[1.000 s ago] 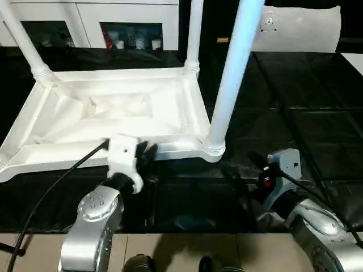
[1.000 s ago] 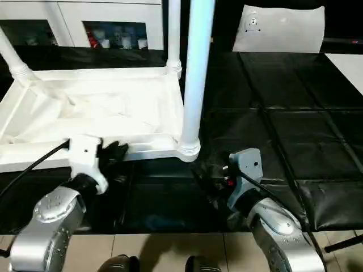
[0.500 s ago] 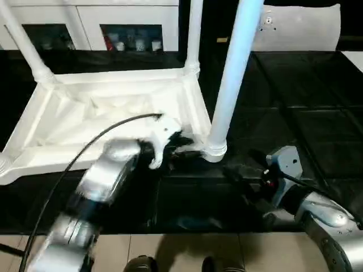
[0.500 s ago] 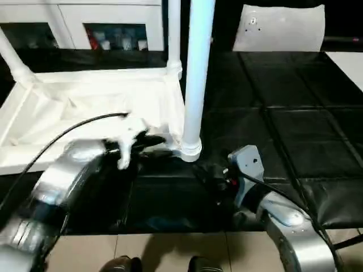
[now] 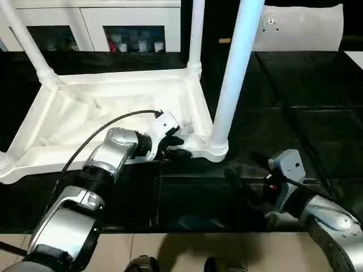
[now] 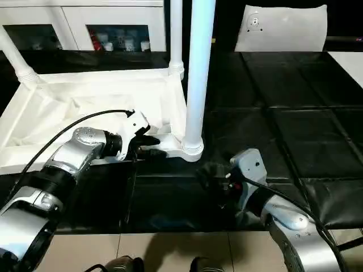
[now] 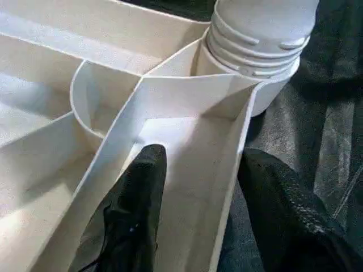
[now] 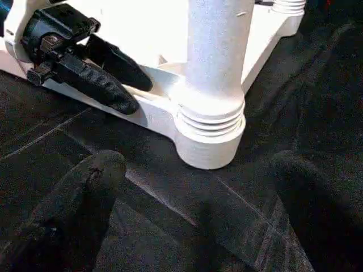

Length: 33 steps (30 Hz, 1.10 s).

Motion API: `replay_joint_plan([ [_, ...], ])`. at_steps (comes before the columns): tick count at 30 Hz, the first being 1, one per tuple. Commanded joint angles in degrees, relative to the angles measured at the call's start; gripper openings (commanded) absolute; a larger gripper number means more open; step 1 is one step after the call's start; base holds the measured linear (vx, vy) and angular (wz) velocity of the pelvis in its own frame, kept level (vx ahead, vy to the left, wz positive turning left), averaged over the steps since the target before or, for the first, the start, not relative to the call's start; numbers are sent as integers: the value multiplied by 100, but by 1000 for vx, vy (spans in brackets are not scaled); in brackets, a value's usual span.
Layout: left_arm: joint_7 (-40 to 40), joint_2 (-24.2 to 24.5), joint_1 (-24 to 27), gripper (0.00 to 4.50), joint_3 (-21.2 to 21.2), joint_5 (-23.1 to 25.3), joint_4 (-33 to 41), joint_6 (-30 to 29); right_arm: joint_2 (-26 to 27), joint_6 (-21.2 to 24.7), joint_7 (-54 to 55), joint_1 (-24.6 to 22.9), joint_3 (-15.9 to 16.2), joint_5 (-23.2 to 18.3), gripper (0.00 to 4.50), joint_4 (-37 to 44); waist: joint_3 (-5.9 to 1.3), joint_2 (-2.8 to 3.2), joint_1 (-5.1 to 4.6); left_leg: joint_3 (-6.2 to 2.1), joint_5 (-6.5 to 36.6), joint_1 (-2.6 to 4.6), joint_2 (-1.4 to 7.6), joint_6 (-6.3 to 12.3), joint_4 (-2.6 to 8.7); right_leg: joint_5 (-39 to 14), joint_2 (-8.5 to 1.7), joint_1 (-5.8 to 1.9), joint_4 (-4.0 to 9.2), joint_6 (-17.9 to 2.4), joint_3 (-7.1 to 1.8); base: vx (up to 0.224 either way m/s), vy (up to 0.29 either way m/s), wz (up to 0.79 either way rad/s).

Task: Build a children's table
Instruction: Rotate leg to tighten

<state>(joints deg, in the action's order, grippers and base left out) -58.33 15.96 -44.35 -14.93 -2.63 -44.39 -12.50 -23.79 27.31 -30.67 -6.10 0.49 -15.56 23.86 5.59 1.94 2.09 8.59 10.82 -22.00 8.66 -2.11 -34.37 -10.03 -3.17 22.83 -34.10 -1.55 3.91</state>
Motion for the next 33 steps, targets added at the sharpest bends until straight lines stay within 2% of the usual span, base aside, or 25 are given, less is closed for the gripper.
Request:
replay_joint_plan([
  [1, -170, -13, -141, 193, 47, -6, -147, 152, -50, -29, -30, -26, -9, -2, 450, 42, -412, -26, 26, -122, 912, 75, 404, 572, 392, -1136, -582, -356, 458, -1311, -321, 0, 0, 0],
  [3, -229, -27, -175, 192, 52, -12, -239, 219, -58, -29, -31, -27, -4, -5, 450, 40, -403, -29, 27, -117, 989, 78, 406, 546, 396, -1279, -587, -353, 475, -1281, -322, 0, 0, 0],
  [6, -345, -42, -198, 154, 42, -22, -326, 284, -74, -20, -51, -28, 17, -19, 450, 37, -404, -33, 25, -120, 973, 69, 412, 539, 402, -1286, -589, -353, 465, -1264, -323, 0, 0, 0],
  [8, -416, -49, -264, 150, -37, 64, -582, 528, -87, -6, -98, -20, 50, -42, 450, 27, -401, -49, 22, -118, 971, 70, 407, 570, 402, -1276, -585, -347, 477, -1261, -322, 0, 0, 0],
  [10, -419, -22, -269, 112, -115, 155, -648, 609, -95, -12, -107, -15, 61, -34, 450, 22, -405, -42, 30, -118, 941, 66, 410, 579, 402, -1246, -587, -349, 469, -1253, -323, 0, 0, 0],
  [14, -416, -5, -312, 97, -182, 314, -845, 771, -108, -19, -114, -3, 68, -25, 450, 16, -405, -44, 28, -114, 973, 71, 412, 565, 403, -1280, -595, -352, 470, -1263, -323, 0, 0, 0],
  [21, -542, -42, -374, 24, -160, 338, -1009, 874, -120, -14, -130, 0, 58, -28, 450, 26, -397, -43, 25, -124, 1036, 67, 420, 517, 418, -1439, -599, -350, 482, -1220, -325, 0, 0, 0],
  [23, -570, -43, -393, 20, -174, 353, -1066, 925, -122, -11, -138, 2, 56, -30, 450, 29, -399, -48, 25, -122, 1018, 64, 416, 530, 417, -1405, -603, -351, 485, -1222, -327, 0, 0, 0],
  [27, -634, 9, -398, 0, -235, 452, -1148, 1126, -136, -18, -157, 59, 36, -31, 450, -9, -416, -46, 12, -120, 860, 62, 426, 619, 406, -987, -604, -358, 443, -1343, -327, 0, 0, 0],
  [33, -1069, 293, -101, 0, -352, 541, -790, 1599, -268, -50, -440, 281, 16, -163, 450, -136, -403, -50, -11, -117, 878, 53, 428, 639, 410, -1048, -614, -377, 440, -1350, -328, 0, 0, 0],
])
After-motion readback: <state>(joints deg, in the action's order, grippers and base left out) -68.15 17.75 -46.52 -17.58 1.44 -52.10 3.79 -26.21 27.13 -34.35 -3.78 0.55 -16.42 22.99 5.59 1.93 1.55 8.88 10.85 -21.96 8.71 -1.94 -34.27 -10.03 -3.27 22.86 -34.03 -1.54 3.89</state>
